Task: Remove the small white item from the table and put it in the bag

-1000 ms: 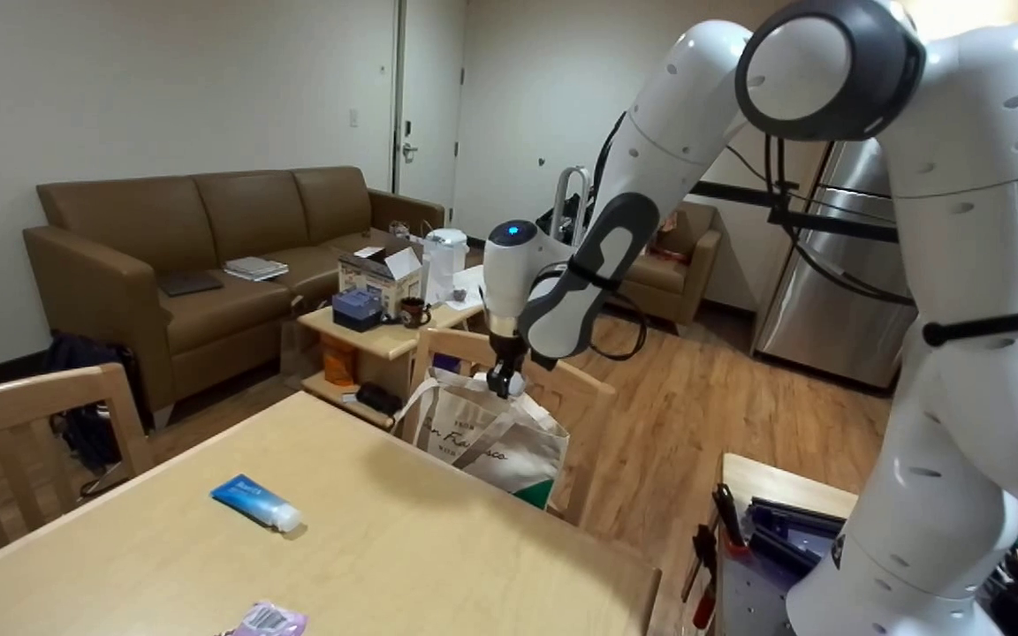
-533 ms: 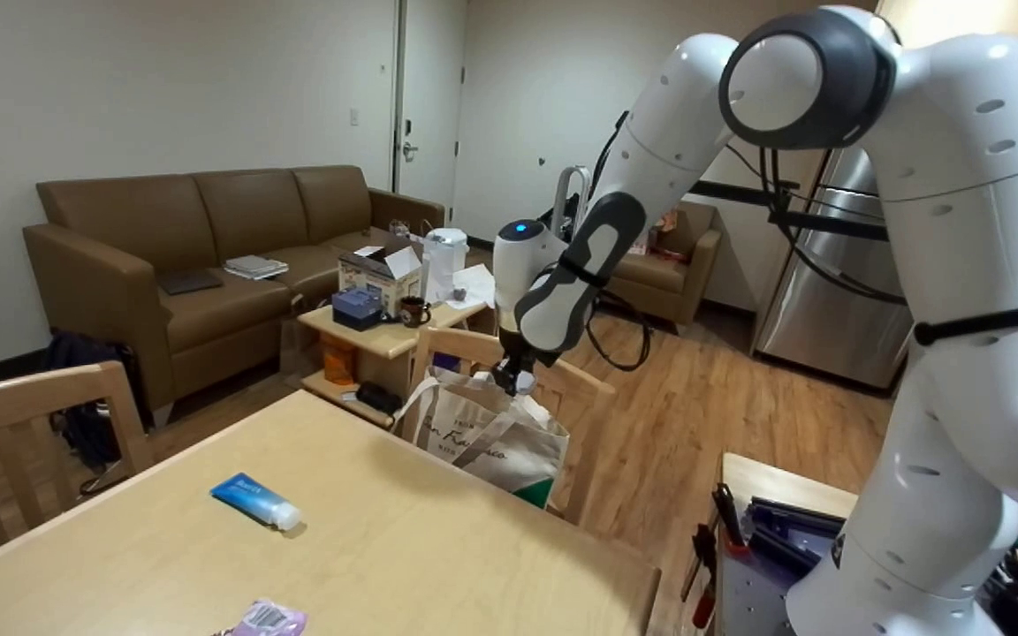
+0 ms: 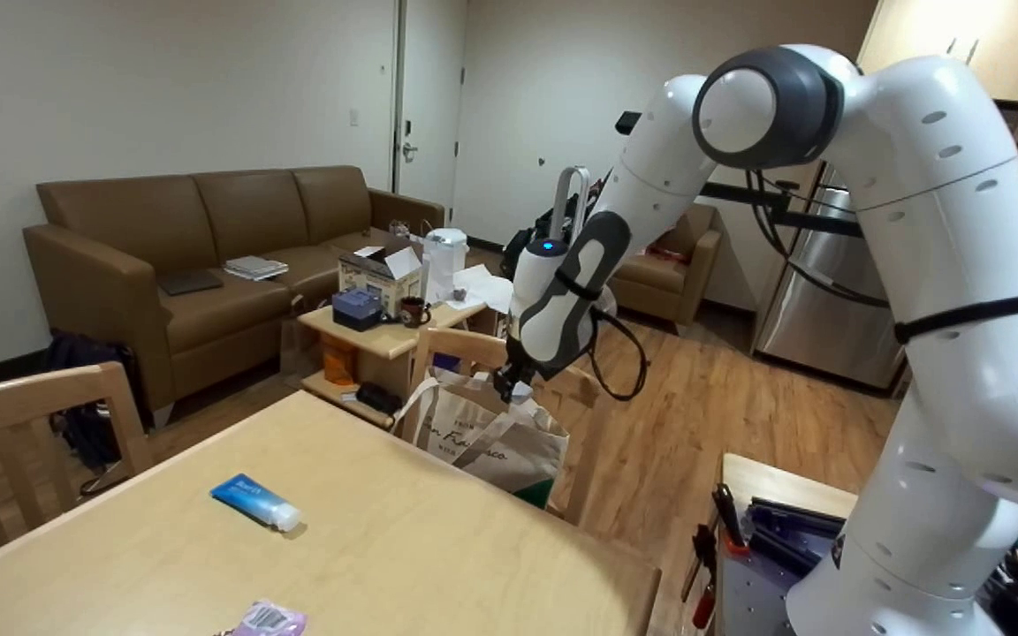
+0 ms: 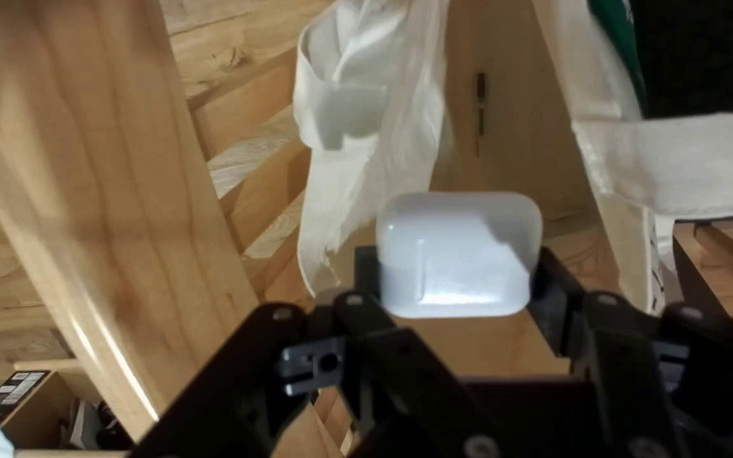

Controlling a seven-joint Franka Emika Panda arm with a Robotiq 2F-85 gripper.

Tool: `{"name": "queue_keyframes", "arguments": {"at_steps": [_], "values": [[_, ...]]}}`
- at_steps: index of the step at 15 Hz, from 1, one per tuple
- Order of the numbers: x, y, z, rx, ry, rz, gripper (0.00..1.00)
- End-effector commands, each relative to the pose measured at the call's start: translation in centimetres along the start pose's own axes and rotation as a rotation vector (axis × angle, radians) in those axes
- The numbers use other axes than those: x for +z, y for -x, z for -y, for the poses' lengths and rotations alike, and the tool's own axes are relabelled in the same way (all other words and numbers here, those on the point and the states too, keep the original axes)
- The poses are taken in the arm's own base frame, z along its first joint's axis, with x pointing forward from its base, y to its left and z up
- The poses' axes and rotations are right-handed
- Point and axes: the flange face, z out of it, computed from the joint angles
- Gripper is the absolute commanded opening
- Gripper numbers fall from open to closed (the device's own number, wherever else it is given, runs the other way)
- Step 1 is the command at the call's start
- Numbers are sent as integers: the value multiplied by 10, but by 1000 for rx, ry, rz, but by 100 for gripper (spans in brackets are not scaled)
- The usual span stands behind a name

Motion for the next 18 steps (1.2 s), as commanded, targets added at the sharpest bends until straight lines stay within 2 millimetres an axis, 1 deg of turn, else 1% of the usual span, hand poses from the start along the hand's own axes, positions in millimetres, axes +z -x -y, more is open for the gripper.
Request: {"name": "queue_keyframes", "arguments": {"at_steps": [1, 3, 4, 5, 7, 9, 12, 14, 16, 18], "values": [[12, -7, -5, 6, -68, -101, 84], [13, -9, -6, 15, -102, -144, 96], [12, -10, -5, 11, -116, -160, 98], [12, -12, -5, 11, -129, -167, 100], [9, -13, -5, -21, -126, -137, 100], [-3, -19, -10, -69, -54, -77, 100], [-27, -36, -10, -161, 65, -27, 100], [-53, -48, 0, -244, 152, -8, 100], [-73, -58, 17, -356, 209, -17, 100], [-92, -60, 35, -455, 220, -32, 100]]}}
